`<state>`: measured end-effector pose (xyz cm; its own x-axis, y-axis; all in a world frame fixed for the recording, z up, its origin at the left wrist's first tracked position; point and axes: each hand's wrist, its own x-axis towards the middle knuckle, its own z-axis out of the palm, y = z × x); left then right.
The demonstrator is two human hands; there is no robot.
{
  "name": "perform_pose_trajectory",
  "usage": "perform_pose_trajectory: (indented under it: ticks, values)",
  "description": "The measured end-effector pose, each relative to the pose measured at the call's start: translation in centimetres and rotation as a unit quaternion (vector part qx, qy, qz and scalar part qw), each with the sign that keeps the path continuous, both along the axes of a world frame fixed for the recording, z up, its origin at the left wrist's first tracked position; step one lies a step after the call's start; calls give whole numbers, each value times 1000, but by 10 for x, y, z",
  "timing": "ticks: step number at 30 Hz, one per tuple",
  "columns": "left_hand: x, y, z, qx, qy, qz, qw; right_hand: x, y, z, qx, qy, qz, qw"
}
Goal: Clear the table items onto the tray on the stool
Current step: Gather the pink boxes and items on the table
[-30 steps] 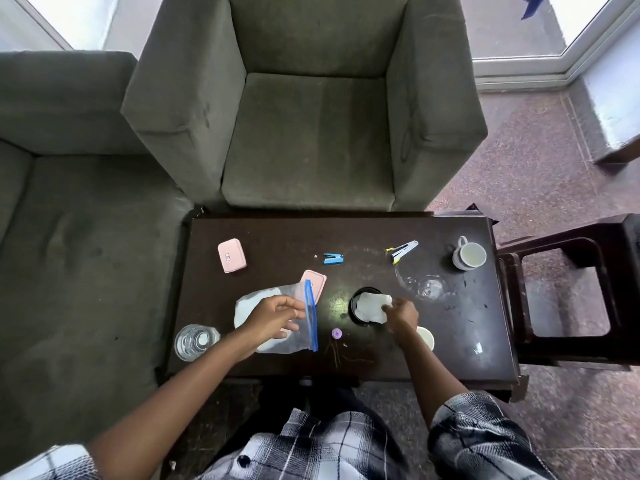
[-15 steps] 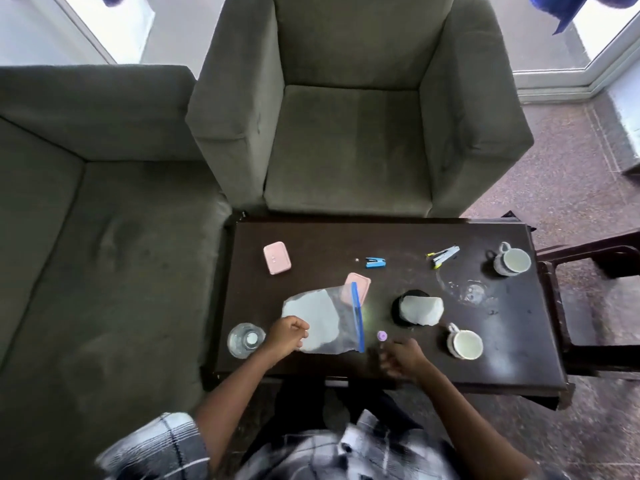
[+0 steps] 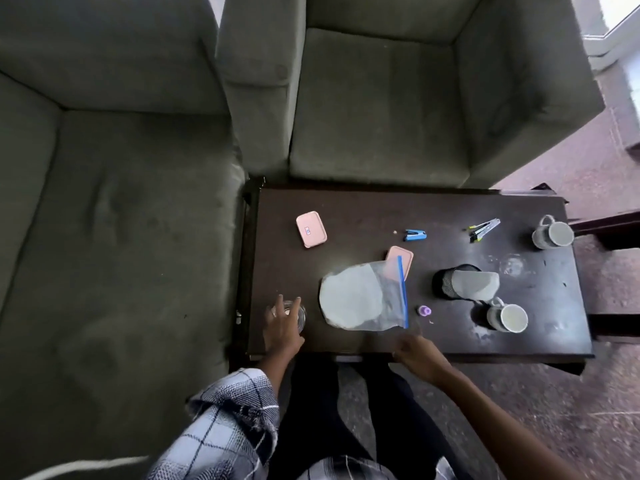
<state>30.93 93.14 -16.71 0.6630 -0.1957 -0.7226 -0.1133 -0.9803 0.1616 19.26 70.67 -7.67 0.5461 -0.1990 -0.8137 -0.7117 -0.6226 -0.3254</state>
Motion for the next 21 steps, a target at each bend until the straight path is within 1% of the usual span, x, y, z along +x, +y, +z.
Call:
perform_pose_trajectory:
  ticks: [3,7,9,14,16,18,19,21]
  values:
    - [3,0,-10,-6,-20,-3,1000,-7,8,-10,-4,7,-1,1000]
    - [12,1,-6,-15,-7,-2,1000,-16,8,-11,-25,-23,-30,999]
    - [15,-3,1,-24,-6,-5,1000,-19,2,-6,-41,-43,-58,997]
    - [38,-34,39,-68,-14,-22,997,-22,-26,-3,-61,-42,-115,991]
    - [49,-53,56,-94,-21,-37,995,-26,-39,-4,-106,-41,-146,983]
    - [60,-75,71,-111,-34,-57,992,-26,-55,-3,-171,-59,-169,969]
    - [66,-87,77,-117,-38,-68,990,-23,-63,1,-199,-67,-158,965]
    - [78,-112,86,-128,-44,-86,987,-14,-83,3,-253,-91,-105,958]
